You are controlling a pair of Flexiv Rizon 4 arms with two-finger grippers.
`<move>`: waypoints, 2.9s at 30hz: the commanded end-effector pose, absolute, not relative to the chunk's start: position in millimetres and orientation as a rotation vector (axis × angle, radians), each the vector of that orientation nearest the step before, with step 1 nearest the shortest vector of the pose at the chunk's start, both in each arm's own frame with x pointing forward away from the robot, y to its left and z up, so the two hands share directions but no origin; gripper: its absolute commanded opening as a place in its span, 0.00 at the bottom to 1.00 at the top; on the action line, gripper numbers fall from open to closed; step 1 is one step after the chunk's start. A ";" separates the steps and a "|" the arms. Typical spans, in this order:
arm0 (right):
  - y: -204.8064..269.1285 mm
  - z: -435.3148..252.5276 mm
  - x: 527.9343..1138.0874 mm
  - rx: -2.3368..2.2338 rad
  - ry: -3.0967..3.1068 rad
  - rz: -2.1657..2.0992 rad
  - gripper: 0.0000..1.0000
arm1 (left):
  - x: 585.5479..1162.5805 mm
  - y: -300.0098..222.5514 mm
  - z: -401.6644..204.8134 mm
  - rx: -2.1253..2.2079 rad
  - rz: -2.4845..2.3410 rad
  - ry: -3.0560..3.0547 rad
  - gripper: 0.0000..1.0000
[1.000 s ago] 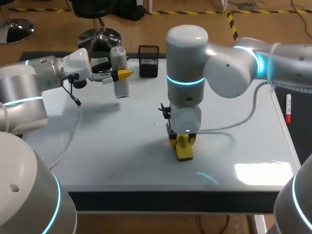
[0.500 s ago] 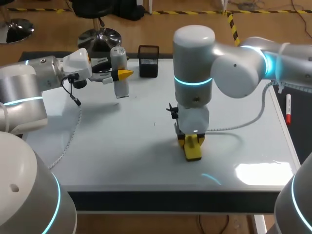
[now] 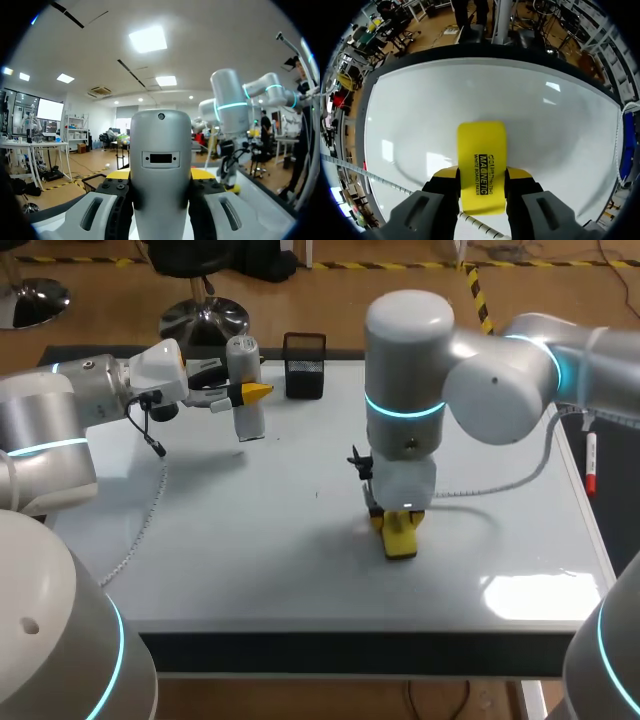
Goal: Pick up the inspection probe, press it on each red-marked spot on the whiteboard one by one, put down the probe, pick up the eraser, and wipe off all the red marks.
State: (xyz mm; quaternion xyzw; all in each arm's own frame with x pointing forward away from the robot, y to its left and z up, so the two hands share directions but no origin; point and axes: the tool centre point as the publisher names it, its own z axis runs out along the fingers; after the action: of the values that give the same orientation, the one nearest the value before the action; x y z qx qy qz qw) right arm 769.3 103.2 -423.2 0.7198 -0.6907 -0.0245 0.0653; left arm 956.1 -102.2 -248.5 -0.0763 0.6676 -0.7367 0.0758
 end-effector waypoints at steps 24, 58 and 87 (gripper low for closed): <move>54.4 -391.1 859.1 2.158 -2.092 0.025 0.00 | 956.6 -102.2 -248.3 -0.227 -2.211 1.999 0.00; 36.9 -387.0 1036.5 2.138 -2.092 -0.041 0.00 | 956.6 -102.2 -248.3 -0.227 -2.211 1.999 0.00; 73.1 -417.1 1112.5 2.102 -2.167 -0.262 0.00 | 956.6 -102.2 -248.3 -0.227 -2.211 1.999 0.00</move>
State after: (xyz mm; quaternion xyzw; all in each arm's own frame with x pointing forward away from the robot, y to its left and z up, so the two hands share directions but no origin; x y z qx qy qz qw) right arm 1102.8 69.4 -411.2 0.6933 -0.7173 -0.0627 0.0301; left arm 956.1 -102.2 -248.5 -0.0763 0.6676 -0.7367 0.0758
